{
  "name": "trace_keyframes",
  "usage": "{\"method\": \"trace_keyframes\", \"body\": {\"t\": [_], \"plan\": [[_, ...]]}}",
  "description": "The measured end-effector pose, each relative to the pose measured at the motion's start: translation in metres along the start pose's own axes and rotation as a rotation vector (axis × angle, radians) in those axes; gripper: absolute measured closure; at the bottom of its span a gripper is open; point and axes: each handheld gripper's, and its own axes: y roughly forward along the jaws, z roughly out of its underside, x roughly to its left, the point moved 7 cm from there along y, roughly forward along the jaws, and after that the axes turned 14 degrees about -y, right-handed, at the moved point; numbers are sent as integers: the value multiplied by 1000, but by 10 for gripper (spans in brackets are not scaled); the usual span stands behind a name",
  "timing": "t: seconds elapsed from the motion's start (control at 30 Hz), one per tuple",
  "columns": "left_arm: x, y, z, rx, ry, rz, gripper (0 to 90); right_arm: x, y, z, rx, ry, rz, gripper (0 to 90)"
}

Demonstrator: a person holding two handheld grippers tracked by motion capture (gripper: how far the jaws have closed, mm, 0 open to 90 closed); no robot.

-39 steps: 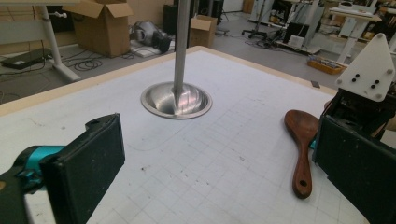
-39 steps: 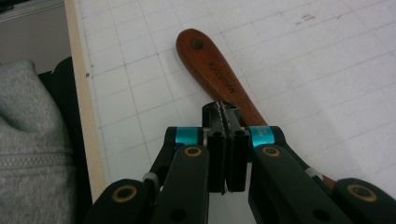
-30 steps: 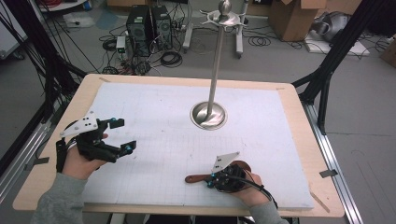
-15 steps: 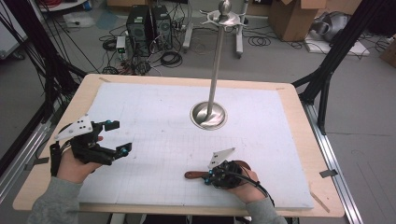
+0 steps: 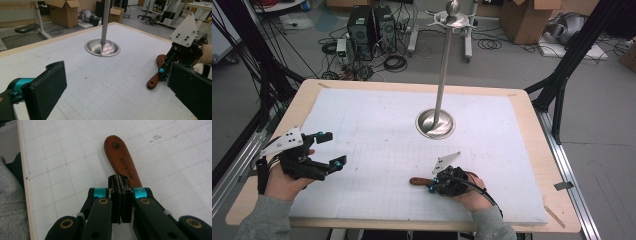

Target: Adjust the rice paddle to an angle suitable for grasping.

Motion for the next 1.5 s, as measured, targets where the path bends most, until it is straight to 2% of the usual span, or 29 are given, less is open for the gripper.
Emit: {"method": "trace_keyframes", "body": {"t": [0.43, 0.63, 0.9, 1.37, 1.5], "plan": [[3, -12, 4, -3, -8, -26, 28, -15, 4, -3, -3, 24, 21, 895], [5, -18, 7, -4, -13, -38, 28, -24, 7, -6, 1, 33, 57, 895], [7, -27, 9, -12, -21, -55, 28, -33, 9, -8, -4, 53, 50, 895], [9, -36, 13, -10, -23, -78, 28, -49, 12, -8, -20, 87, 87, 895], [10, -39, 14, -10, -24, -86, 28, -51, 12, -9, -10, 86, 104, 895]]}}
